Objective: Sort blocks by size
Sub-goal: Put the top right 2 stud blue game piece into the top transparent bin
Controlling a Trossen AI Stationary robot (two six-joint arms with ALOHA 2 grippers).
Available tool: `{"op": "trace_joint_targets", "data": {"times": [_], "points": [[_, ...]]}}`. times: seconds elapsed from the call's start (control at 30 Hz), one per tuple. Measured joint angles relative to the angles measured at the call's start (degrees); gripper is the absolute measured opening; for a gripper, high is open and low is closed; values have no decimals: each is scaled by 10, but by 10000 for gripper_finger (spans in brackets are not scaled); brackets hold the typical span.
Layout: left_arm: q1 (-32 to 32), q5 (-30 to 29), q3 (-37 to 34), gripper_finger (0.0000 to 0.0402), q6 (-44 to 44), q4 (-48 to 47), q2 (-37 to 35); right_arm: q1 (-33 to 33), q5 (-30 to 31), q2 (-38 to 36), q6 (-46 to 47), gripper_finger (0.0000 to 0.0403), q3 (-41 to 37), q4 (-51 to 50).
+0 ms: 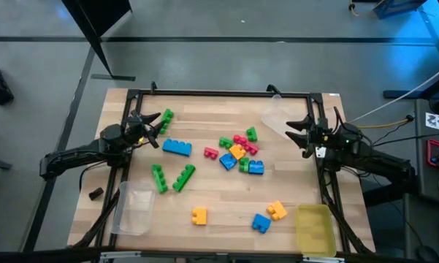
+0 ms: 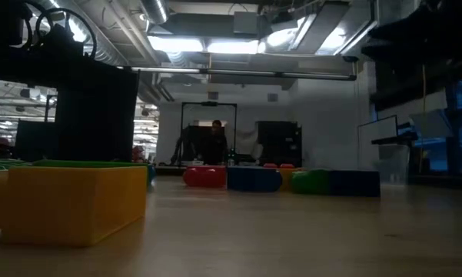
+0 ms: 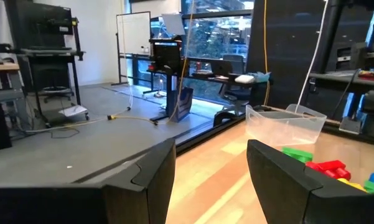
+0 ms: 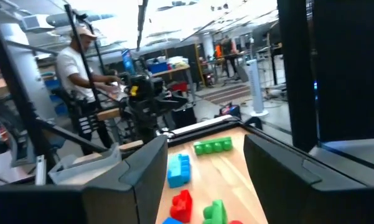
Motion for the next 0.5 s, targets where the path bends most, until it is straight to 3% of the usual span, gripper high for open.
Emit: {"op": "trace_joint_targets", "data": {"times": [0.33,0.5], "points": [[0,0,0,184,-5,0,0,0,-91,172,-40,214,105,-4],[0,0,0,184,-5,0,0,1,-165,266,-47,214,165,-45]]}}
